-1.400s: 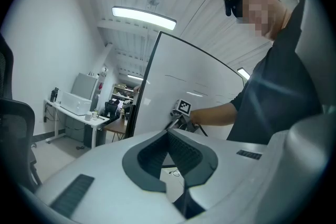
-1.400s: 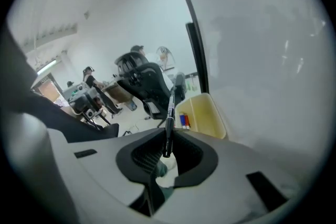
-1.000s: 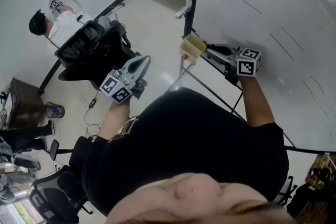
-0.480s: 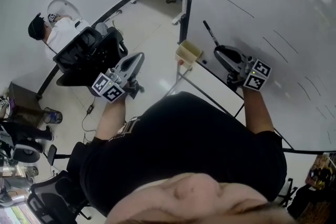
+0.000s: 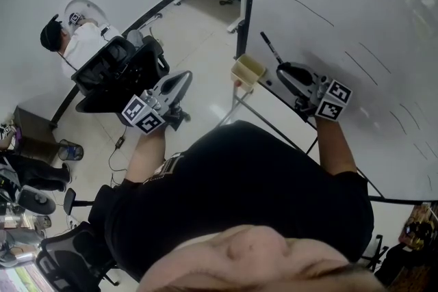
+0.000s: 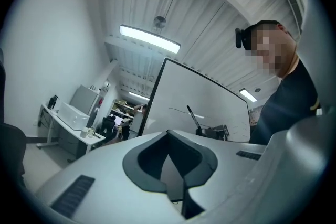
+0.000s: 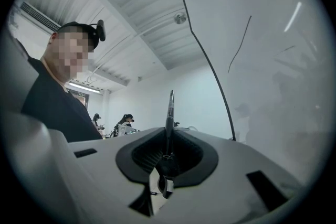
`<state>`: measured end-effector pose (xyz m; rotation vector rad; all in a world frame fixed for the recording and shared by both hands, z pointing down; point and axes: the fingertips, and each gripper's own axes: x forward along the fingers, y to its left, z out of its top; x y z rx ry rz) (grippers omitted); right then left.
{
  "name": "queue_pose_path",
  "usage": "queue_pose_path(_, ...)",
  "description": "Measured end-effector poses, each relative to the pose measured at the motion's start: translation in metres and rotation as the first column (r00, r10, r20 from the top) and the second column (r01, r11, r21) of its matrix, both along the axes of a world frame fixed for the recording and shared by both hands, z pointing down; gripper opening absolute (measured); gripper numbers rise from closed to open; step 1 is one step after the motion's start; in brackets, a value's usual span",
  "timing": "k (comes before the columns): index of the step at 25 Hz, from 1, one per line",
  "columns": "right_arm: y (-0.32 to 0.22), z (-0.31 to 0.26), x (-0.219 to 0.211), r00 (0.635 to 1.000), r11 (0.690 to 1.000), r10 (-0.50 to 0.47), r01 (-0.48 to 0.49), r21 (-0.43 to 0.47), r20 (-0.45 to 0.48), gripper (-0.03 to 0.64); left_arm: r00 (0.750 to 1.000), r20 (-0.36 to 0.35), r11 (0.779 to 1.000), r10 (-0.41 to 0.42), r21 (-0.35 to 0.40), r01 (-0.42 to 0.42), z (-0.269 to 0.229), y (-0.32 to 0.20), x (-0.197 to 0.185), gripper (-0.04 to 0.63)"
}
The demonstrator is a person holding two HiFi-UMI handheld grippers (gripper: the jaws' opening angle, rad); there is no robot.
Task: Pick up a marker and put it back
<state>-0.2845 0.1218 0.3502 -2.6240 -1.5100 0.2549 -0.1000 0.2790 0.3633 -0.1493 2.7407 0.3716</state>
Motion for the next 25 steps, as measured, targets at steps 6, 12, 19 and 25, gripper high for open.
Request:
queue_pose_path(6,0.005,0.001,0.005,1.000,1.000,-0.019,0.019,0.005,0.010,0.049,0.999,0.045,1.000,-0.027,0.006,0.027,-0.009,0.006,0.007,0.003)
queue_pose_path(12,0.009,0.005,0.007,0.999,0.999,-0.026,0.026,0.019,0.024,0.049,0.999,0.040,0.999,-0.033,0.008,0.033,-0.007,0.007,0.008,0.003)
queue_pose_path(19,0.049,0.075,-0.005,0.939,0.935,-0.023,-0.102,0.341,0.343,0.049,0.999,0.018,1.000,-0.027,0.001,0.027,0.001,0.006,0.008,0.003)
queue_pose_path(25,0.070,0.208,-0.035,0.733,0.633,-0.300,-0.326,0.702,0.611,0.049,1.000,-0.011,1.000,-0.015,-0.010,0.015,0.015,-0.002,0.005,0.003)
